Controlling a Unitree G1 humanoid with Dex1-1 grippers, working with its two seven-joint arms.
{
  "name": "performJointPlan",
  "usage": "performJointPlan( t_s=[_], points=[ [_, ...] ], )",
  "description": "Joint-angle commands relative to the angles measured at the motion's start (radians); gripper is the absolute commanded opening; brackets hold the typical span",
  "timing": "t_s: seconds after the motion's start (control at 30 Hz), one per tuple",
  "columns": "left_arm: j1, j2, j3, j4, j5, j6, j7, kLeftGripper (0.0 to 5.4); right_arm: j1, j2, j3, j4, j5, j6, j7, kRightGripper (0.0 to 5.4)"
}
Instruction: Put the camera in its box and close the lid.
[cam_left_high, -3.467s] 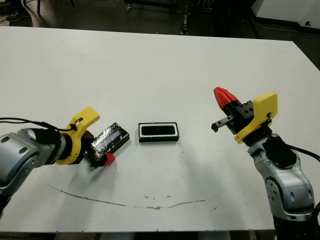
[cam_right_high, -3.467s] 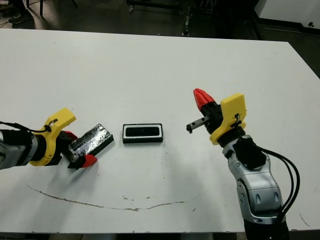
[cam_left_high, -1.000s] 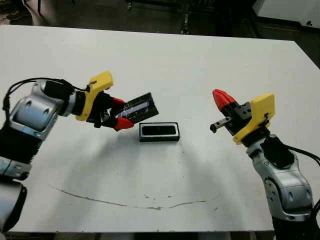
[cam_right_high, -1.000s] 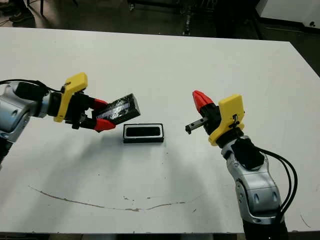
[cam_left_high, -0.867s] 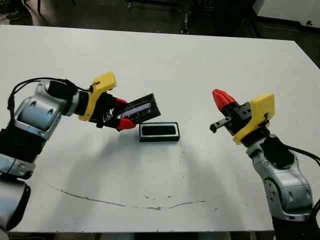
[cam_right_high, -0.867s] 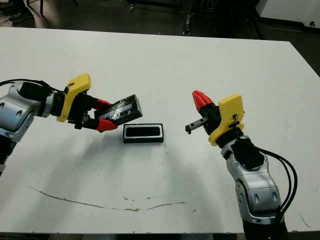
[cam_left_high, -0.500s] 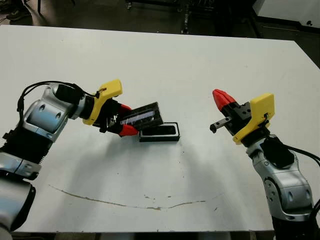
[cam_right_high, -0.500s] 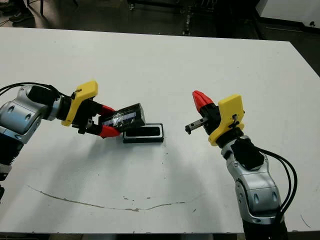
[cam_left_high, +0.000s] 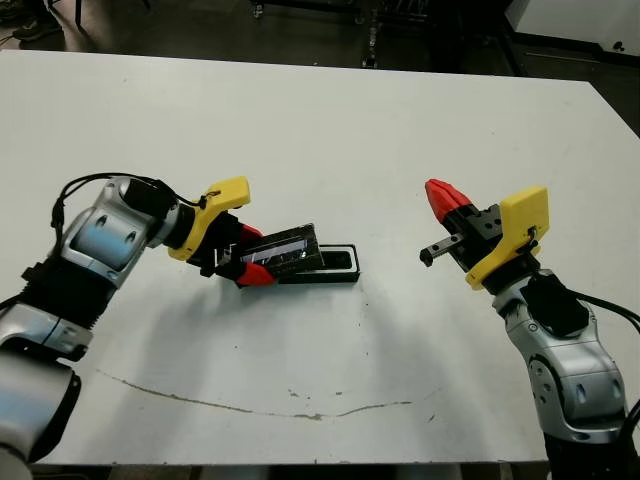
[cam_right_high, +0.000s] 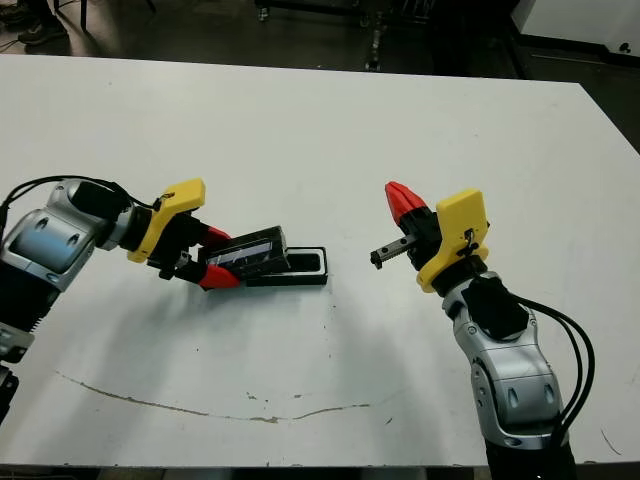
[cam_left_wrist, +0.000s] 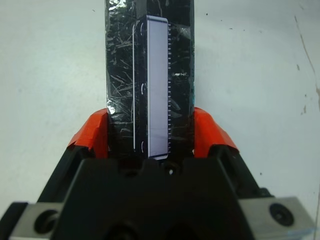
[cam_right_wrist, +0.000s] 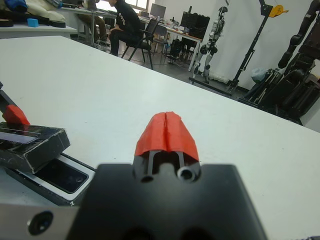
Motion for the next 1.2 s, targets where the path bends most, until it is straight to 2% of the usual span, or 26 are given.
performJointPlan(
  t_s=[0.03, 0.5, 0.7, 1.07, 1.2],
  points=[
    [-0.014, -0.015, -0.006, 0.025, 0.023, -0.018, 0.005, 3.16, 0.008, -0.008, -0.001, 0.002, 0.0, 0.009, -0.002, 0.0],
    [-0.016, -0.056, -0.01, 0.036, 0.023, 0.001, -0.008, 3.16, 0.004, -0.009, -0.006, 0.014, 0.008, -0.004, 0.012, 0.0],
    [-0.016, -0.081, -0.017, 0.065, 0.024, -0.061, -0.026, 3.16, 0.007, -0.008, -0.007, 0.013, 0.008, -0.005, 0.011, 0.0],
    [-0.031, -0.114, -0.047, 0.067, 0.031, 0.013, -0.037, 3.16, 0.014, -0.011, -0.011, -0.003, 0.011, 0.01, 0.008, 0.0],
    [-0.015, -0.12, -0.035, 0.054, 0.024, -0.028, -0.035, 3.16, 0.014, -0.011, -0.011, -0.004, 0.011, 0.01, 0.008, 0.0]
  ],
)
